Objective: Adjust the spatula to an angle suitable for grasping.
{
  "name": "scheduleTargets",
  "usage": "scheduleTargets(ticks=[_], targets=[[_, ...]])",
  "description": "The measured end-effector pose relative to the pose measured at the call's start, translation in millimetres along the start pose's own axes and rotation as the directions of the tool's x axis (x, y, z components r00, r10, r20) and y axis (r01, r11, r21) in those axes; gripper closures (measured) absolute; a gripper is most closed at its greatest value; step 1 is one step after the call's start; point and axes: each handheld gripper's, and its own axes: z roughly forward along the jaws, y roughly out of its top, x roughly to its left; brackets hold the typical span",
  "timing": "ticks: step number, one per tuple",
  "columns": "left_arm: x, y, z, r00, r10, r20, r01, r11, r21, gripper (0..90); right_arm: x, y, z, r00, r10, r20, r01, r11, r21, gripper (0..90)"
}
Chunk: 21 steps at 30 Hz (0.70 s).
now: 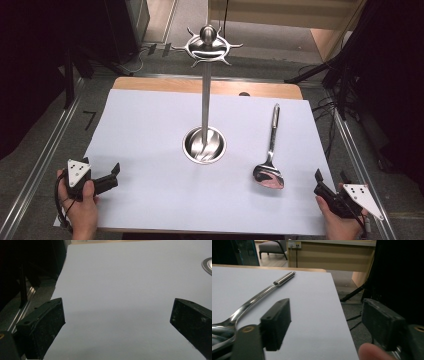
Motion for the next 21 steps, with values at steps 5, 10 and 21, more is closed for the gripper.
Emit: scheduleTargets(ticks=[5,10,21], targets=[[-0.4,0.1,0.0,1.0000,0.007,0.000,-0.007,1.0000,0.003,0.2,0.3,1.0,1.0,0.9988,-0.003,-0.049,0.003,1.0000,0.009,43.2],[-0.2,-0.3,-0.7,1.0000,0.000,0.002,0.000,1.0000,-0.004,0.2,8.6,5.1,1.2,0.9939,0.033,-0.105,-0.023,0.9959,0.087,60.2],[0.1,-0.7,-1.4,1.0000,0.001,0.003,-0.001,0.9999,-0.014,0.2,24.4,10.8,8.1,0.9977,-0.002,-0.068,0.015,0.9821,0.188,78.1]])
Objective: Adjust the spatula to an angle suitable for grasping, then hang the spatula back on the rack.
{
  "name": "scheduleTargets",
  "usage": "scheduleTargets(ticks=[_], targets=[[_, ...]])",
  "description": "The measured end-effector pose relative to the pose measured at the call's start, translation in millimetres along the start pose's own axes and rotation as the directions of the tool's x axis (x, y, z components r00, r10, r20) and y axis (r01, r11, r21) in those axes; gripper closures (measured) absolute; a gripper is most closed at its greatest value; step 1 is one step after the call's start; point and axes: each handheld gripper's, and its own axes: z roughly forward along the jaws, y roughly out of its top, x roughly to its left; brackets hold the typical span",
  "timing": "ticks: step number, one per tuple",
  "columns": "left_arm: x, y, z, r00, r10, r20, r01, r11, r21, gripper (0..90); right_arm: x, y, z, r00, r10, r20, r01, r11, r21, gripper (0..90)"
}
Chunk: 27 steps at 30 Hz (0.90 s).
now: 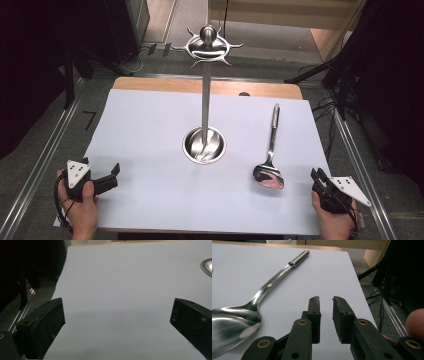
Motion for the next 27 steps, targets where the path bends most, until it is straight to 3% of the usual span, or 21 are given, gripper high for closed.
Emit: scheduleTargets(ticks=[10,14,17,18,22,26,27], targets=[[-1.0,0.5,1.5,1.0000,0.009,-0.001,-0.009,0.9999,0.013,0.2,-2.1,6.8,9.6,0.9983,0.044,0.037,-0.046,0.9966,0.068,78.2],[-1.0,0.4,1.3,1.0000,0.008,-0.003,-0.007,0.9999,0.010,0.2,-1.2,15.5,18.4,0.9981,0.032,0.053,-0.038,0.9930,0.112,80.1],[-0.9,0.5,1.5,1.0000,0.007,-0.002,-0.007,0.9999,0.013,0.2,0.6,20.8,26.6,0.9986,0.041,0.034,-0.045,0.9877,0.149,84.0],[-1.2,0.6,1.5,0.9999,0.010,-0.004,-0.010,0.9998,0.014,0.2,1.6,25.0,35.1,0.9984,0.057,0.003,-0.057,0.9816,0.182,88.3],[-0.4,0.8,1.6,1.0000,0.008,-0.001,-0.008,0.9998,0.019,0.2,5.3,33.8,48.1,0.9891,0.117,-0.089,-0.094,0.9689,0.229,88.8],[-1.0,0.6,1.7,1.0000,0.009,-0.003,-0.009,0.9998,0.015,0.2,9.2,40.3,62.1,0.9883,0.115,-0.100,-0.084,0.9579,0.274,89.5],[-1.1,0.5,1.5,1.0000,0.009,-0.002,-0.009,0.9999,0.013,0.2,10.5,42.6,67.2,0.9880,0.120,-0.097,-0.087,0.9511,0.296,89.9]])
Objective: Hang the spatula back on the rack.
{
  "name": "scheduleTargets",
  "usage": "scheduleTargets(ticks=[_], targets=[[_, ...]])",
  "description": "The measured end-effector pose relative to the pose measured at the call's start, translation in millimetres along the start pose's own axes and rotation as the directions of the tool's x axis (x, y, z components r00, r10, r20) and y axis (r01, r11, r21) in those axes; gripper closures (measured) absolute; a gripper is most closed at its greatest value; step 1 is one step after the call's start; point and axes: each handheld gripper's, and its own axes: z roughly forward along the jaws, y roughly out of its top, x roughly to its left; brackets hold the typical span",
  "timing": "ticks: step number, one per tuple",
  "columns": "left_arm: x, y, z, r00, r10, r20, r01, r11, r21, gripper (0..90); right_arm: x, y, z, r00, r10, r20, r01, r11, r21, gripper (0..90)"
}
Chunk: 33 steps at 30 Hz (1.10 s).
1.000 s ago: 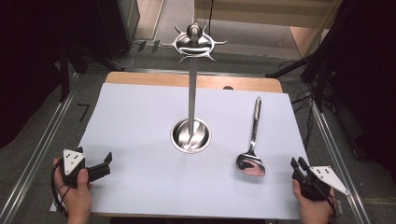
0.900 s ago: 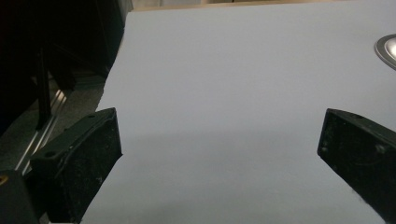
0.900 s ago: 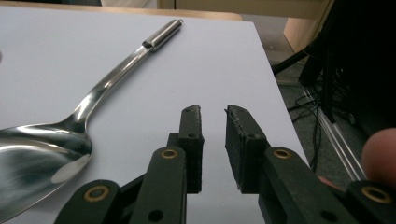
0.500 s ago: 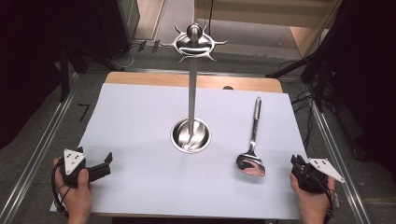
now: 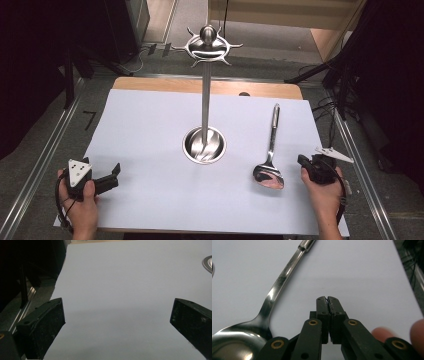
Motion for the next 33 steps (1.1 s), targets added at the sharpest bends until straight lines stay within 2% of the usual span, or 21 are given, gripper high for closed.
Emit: scheduleTargets(ticks=[1,4,5,7,8,10,12,13,15,16,24,33], targets=[[0.0,0.0,0.0,1.0000,0.000,0.000,0.000,1.0000,0.000,0.2,1.0,3.3,3.7,0.9999,0.009,0.005,-0.009,0.9998,0.018,90.0],[0.5,0.3,0.1,1.0000,0.000,0.000,0.000,1.0000,0.006,0.2,4.3,16.9,16.7,0.9984,0.048,-0.032,-0.045,0.9969,0.065,90.0],[0.5,0.3,0.1,1.0000,0.000,0.000,0.000,1.0000,0.006,0.2,4.3,16.9,16.7,0.9984,0.048,-0.032,-0.045,0.9969,0.065,90.0],[0.5,0.1,0.1,1.0000,0.000,0.002,0.000,1.0000,0.002,0.2,5.1,23.5,22.2,0.9961,0.079,-0.040,-0.076,0.9938,0.081,90.0],[0.6,0.2,0.0,1.0000,0.000,0.001,0.000,1.0000,0.005,0.2,6.0,29.5,28.7,0.9961,0.081,-0.037,-0.076,0.9915,0.105,90.0],[0.6,0.2,0.1,1.0000,0.000,0.002,0.000,1.0000,0.004,0.3,6.7,31.8,31.7,0.9966,0.076,-0.031,-0.072,0.9919,0.105,90.0],[0.8,0.2,0.1,1.0000,0.000,0.003,0.000,1.0000,0.004,0.2,10.2,36.9,39.0,0.9984,0.050,0.024,-0.053,0.9900,0.131,90.0],[0.9,0.3,0.1,1.0000,-0.001,0.003,0.001,1.0000,0.006,0.2,12.5,41.0,44.9,0.9977,0.054,0.042,-0.059,0.9893,0.134,90.0],[1.0,0.3,0.2,1.0000,-0.002,0.002,0.002,1.0000,0.006,0.2,13.2,43.4,48.3,0.9970,0.059,0.050,-0.066,0.9863,0.151,90.0],[1.0,0.3,0.3,1.0000,-0.003,0.002,0.003,1.0000,0.007,0.2,15.8,47.1,54.1,0.9960,0.052,0.072,-0.063,0.9846,0.163,90.0],[0.4,0.4,0.9,1.0000,-0.005,0.000,0.005,1.0000,0.008,0.2,24.1,61.7,68.3,0.9942,0.081,0.070,-0.093,0.9783,0.185,90.0],[1.0,0.3,0.4,1.0000,-0.006,0.001,0.006,1.0000,0.008,0.2,27.8,80.6,87.9,0.9951,0.066,0.074,-0.079,0.9769,0.198,90.0]])
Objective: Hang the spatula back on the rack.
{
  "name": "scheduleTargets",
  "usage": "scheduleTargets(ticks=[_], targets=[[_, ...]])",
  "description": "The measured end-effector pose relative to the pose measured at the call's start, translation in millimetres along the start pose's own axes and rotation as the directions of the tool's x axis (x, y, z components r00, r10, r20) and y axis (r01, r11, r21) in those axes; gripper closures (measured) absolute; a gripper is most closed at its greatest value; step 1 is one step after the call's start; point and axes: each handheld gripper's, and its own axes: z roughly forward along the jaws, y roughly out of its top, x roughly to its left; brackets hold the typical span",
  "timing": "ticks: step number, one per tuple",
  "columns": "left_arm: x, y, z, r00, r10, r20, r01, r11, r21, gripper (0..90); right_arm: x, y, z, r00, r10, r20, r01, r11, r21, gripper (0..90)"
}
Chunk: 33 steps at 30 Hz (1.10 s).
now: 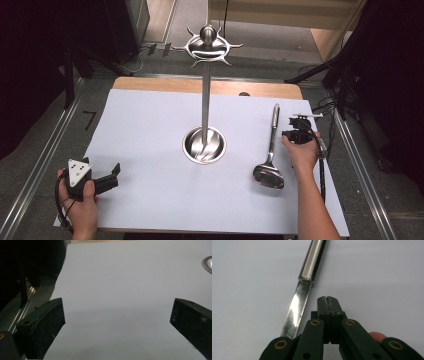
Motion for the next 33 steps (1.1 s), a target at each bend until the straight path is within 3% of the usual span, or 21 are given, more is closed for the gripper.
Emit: scheduleTargets(ticks=[9,16,29,33], targets=[[-0.2,0.1,0.1,1.0000,0.003,0.001,-0.003,1.0000,0.002,0.2,7.0,3.9,18.6,1.0000,0.007,-0.001,-0.007,0.9994,0.034,90.0],[-0.8,0.2,0.7,1.0000,0.002,-0.001,-0.002,1.0000,0.002,0.2,12.3,2.6,21.2,0.9998,-0.007,-0.018,0.007,0.9999,0.015,90.0],[-0.8,0.2,0.8,1.0000,0.005,0.002,-0.005,1.0000,0.003,0.2,24.4,-1.7,21.7,0.9943,-0.077,-0.074,0.078,0.9970,0.002,89.9],[-1.0,0.3,0.7,1.0000,0.009,0.002,-0.009,0.9999,0.007,0.3,19.8,-2.9,15.5,0.9967,-0.040,-0.071,0.041,0.9990,0.019,76.3]])
